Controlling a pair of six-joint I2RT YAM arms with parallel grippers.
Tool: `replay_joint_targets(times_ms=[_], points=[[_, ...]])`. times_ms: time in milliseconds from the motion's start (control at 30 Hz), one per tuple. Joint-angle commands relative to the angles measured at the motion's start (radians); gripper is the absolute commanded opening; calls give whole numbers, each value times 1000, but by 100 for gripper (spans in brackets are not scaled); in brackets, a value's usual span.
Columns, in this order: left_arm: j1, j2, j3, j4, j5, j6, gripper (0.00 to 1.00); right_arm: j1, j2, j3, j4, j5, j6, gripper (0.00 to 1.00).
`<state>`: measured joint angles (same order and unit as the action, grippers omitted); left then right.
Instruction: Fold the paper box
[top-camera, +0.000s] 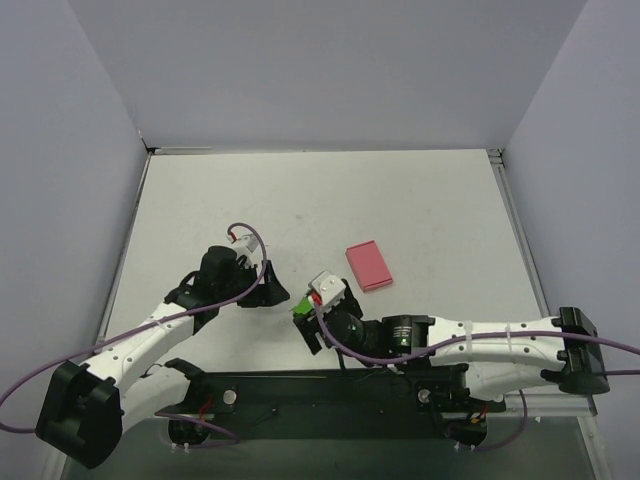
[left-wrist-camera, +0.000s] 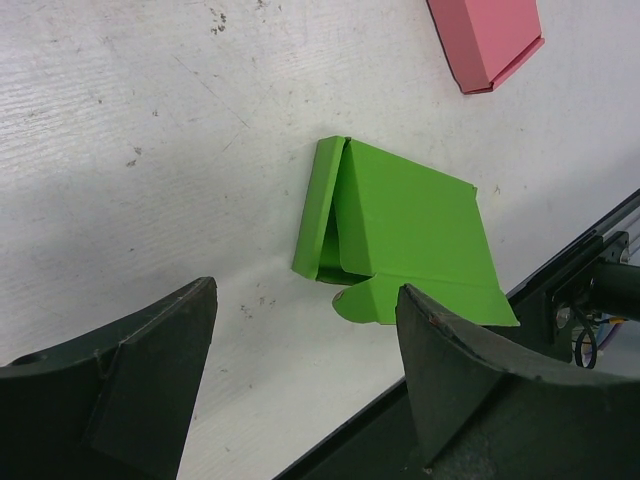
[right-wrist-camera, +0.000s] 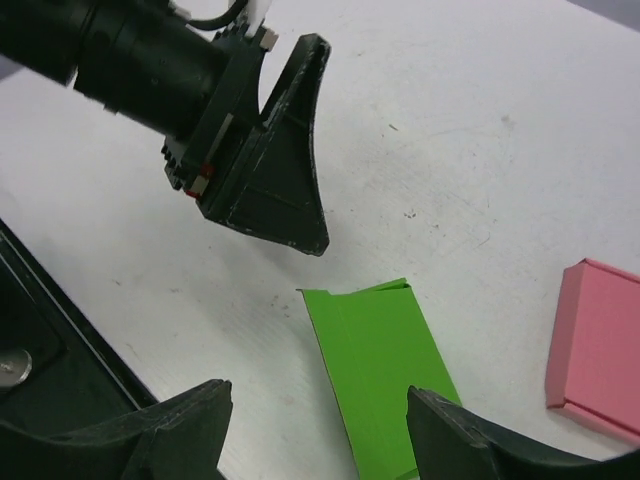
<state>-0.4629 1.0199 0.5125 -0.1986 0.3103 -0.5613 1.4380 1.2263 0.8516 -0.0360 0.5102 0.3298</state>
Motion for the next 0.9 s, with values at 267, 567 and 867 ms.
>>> replay_joint_targets(times_ms=[267,567,867], points=[[0,11,15,33,-8,24,82,-356,-183,-201,-68,-194,716,71],[-3,25,14,39,0,24,81,-429,-137,-419,229,-363,910,72],[-6,32,12,44,0,26,81,-436,-59,-496,363,-337,985,71]])
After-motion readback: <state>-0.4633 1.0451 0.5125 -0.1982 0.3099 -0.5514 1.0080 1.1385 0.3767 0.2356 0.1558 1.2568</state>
